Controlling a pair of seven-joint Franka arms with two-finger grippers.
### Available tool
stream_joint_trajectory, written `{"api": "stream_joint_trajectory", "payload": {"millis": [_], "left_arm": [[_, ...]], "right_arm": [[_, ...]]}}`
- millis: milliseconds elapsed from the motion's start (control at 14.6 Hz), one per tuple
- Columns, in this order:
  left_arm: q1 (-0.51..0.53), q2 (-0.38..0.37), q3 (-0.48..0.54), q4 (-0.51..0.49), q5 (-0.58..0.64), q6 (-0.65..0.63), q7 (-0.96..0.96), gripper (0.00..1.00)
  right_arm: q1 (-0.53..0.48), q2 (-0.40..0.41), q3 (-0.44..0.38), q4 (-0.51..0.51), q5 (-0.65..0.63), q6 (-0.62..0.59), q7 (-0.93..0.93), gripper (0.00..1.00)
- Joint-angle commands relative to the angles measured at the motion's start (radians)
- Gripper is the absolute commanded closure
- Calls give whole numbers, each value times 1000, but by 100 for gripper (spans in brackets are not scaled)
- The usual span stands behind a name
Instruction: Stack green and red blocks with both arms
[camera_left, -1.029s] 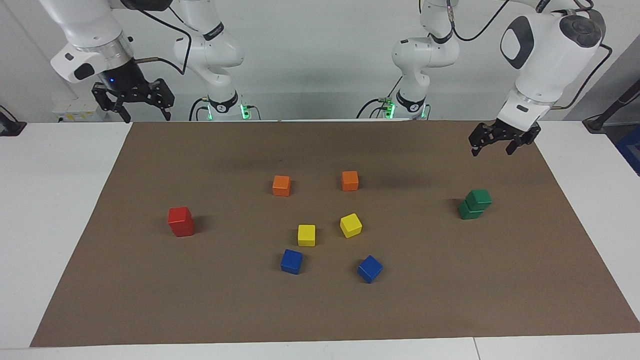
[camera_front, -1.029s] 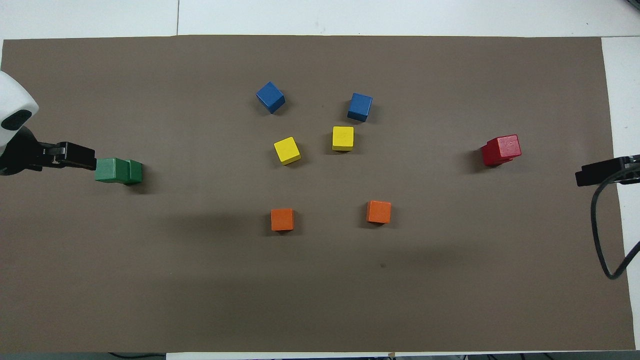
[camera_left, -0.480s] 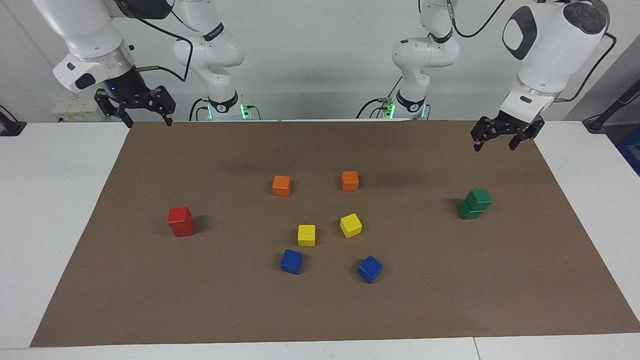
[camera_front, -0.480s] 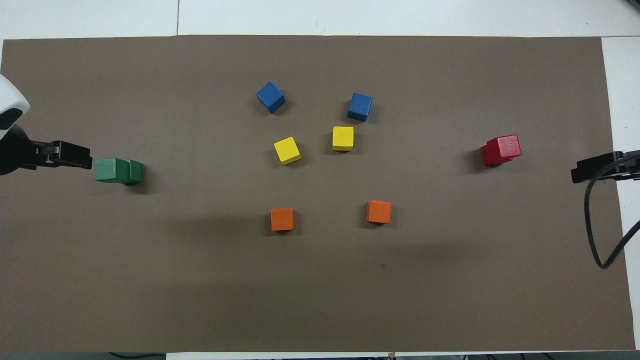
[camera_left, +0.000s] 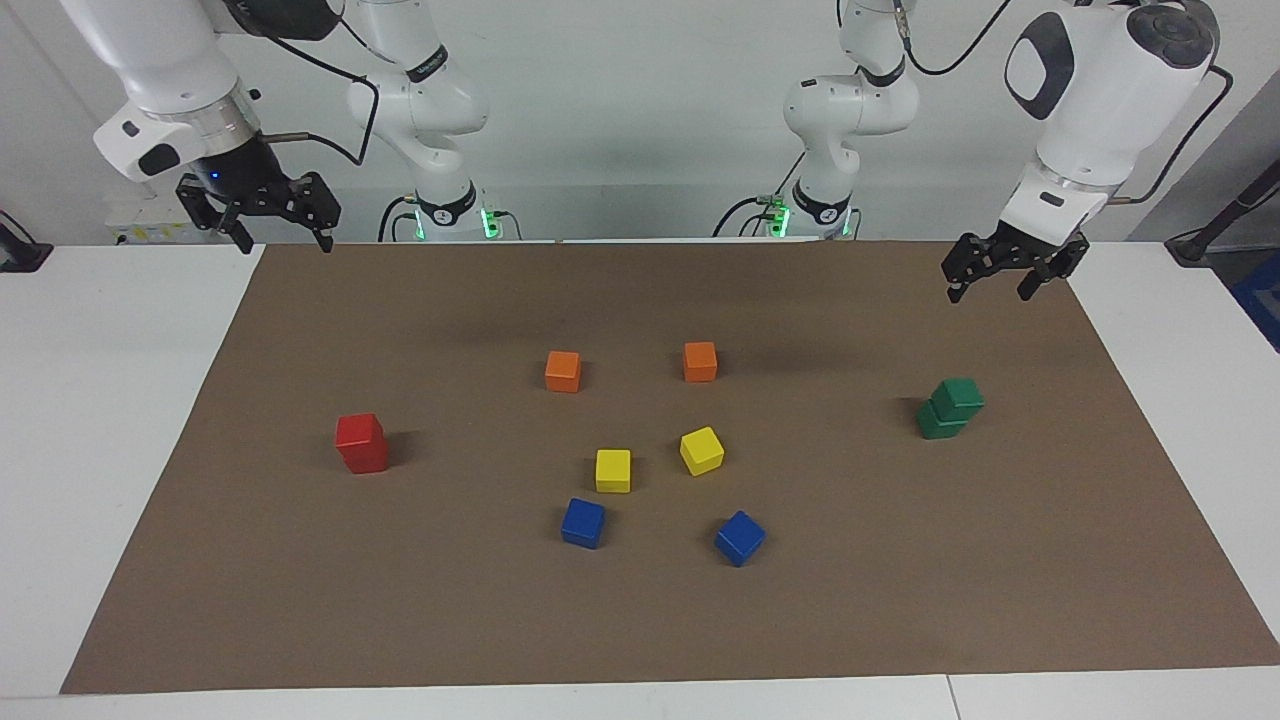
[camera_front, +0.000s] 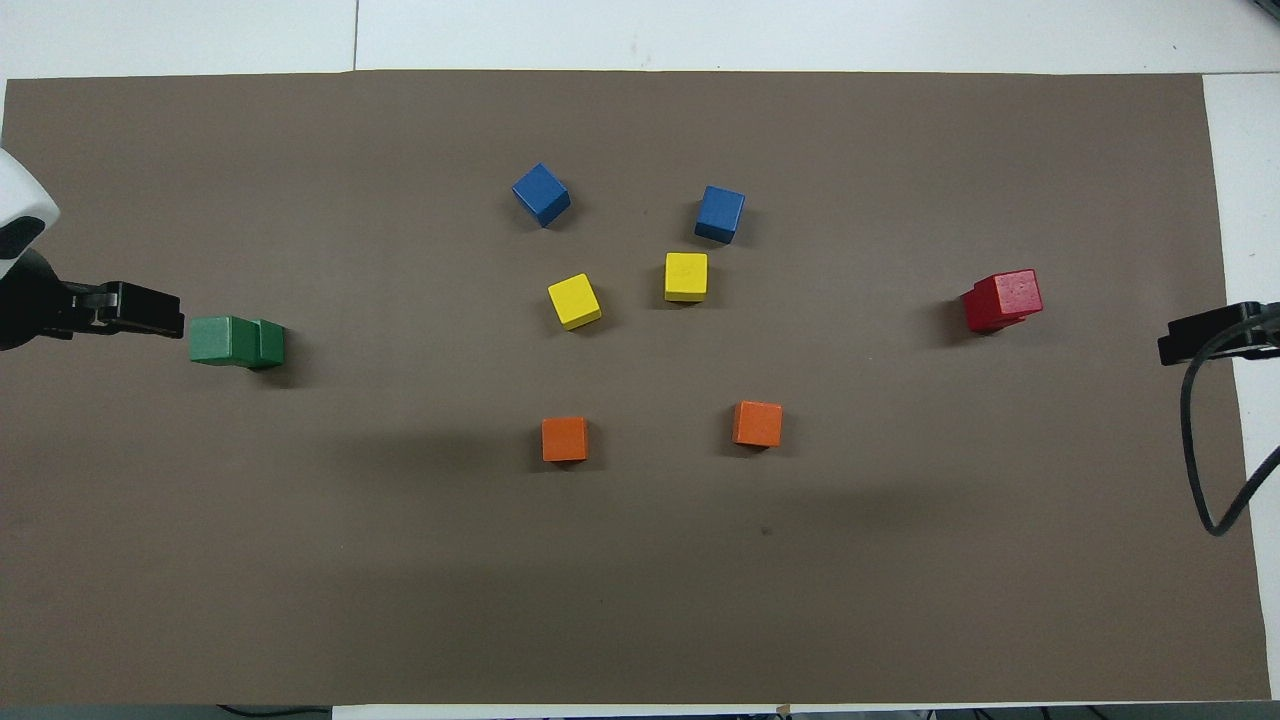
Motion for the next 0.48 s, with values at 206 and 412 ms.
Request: {"api": "stream_joint_trajectory", "payload": {"millis": [206,412], "left_arm": [[-2,-13,4,0,-4,-15,-4,0],[-2,-13,5,0,-4,-15,-4,0]], "right_arm": [[-7,-4,6,4,-29,-6,7,0],[-7,-5,7,1,-29,-6,8,0]]}}
